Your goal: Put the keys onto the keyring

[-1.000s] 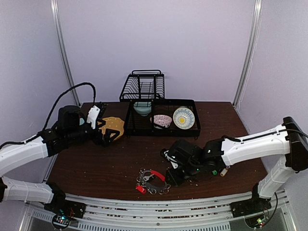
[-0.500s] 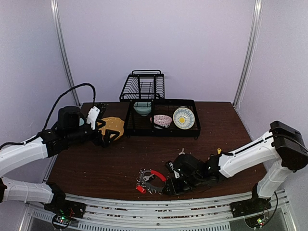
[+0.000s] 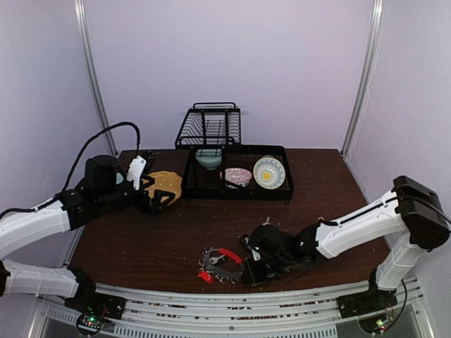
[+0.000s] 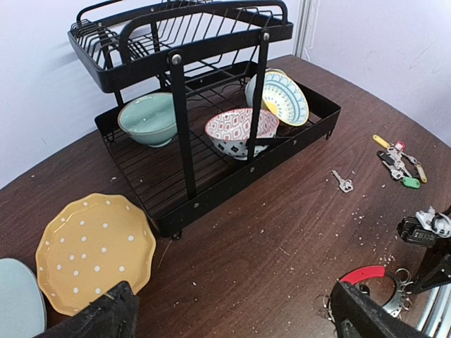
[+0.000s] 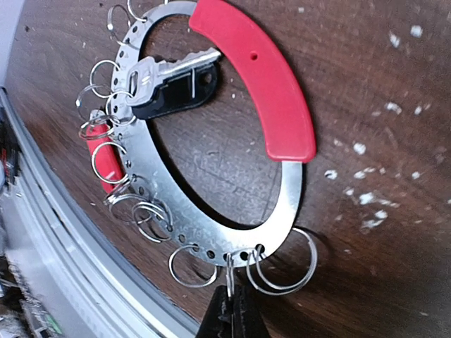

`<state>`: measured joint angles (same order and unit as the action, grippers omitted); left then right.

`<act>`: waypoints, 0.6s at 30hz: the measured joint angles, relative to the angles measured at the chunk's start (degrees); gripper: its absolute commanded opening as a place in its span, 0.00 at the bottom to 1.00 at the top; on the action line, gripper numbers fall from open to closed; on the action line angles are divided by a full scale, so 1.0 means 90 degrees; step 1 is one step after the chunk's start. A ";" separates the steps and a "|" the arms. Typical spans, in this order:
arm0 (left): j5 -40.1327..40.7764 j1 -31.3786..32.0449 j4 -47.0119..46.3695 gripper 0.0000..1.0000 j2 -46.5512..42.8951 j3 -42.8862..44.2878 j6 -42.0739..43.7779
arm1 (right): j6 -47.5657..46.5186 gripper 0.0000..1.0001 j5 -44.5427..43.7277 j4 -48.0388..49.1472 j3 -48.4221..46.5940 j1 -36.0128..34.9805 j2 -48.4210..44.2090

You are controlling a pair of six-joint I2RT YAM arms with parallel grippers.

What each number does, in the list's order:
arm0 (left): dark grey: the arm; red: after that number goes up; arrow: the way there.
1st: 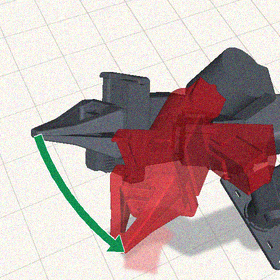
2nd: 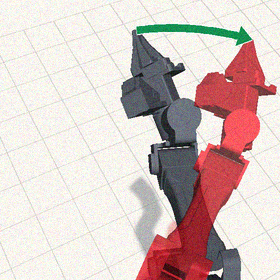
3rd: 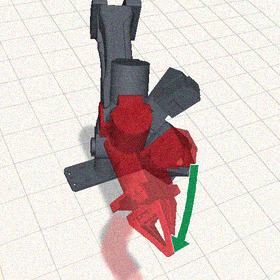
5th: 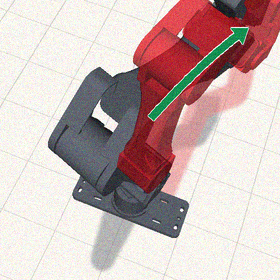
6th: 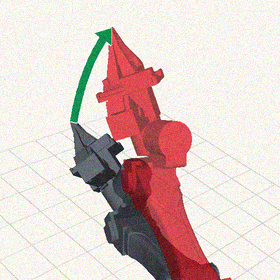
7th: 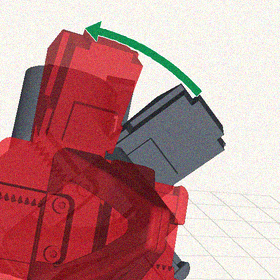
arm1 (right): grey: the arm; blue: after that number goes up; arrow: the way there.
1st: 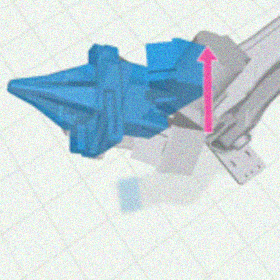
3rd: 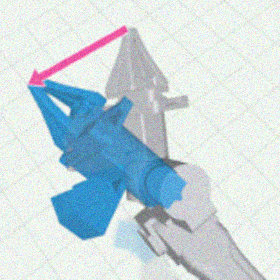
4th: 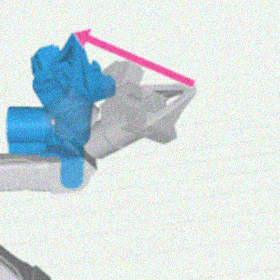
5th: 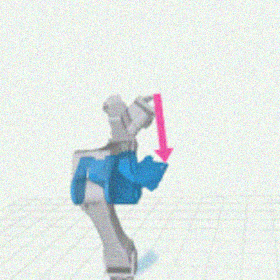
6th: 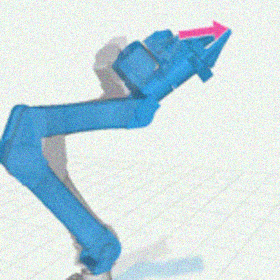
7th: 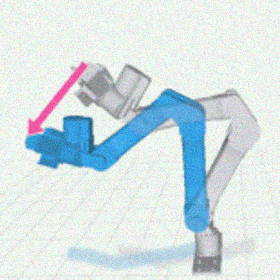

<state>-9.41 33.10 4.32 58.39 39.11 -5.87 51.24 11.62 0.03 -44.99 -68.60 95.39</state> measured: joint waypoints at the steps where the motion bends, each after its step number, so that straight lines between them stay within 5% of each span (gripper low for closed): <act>1: -0.0039 0.0000 -0.0005 0.98 0.0000 0.0000 0.0000 | -0.0153 0.00 -0.0080 -0.0265 -0.0146 -0.0022 0.0000; 7: -0.0576 0.0000 -0.0243 0.94 -0.0151 -0.0104 -0.0002 | -0.1651 0.00 -0.0799 -0.1897 -0.1579 -0.0199 -0.0158; 13: -0.1899 0.0073 -0.0818 0.79 -0.0437 -0.0272 -0.0022 | -0.3436 0.00 -0.1341 -0.2548 -0.2504 -0.0641 -0.0627; 18: -0.2654 0.0964 -0.1008 0.69 -0.0867 -0.0267 0.0432 | -0.5059 0.00 -0.1562 -0.2659 -0.2943 -0.0714 -0.0957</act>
<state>-33.30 41.78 -4.75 50.59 36.71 -1.98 5.72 -2.44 -23.90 -71.48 -75.02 86.78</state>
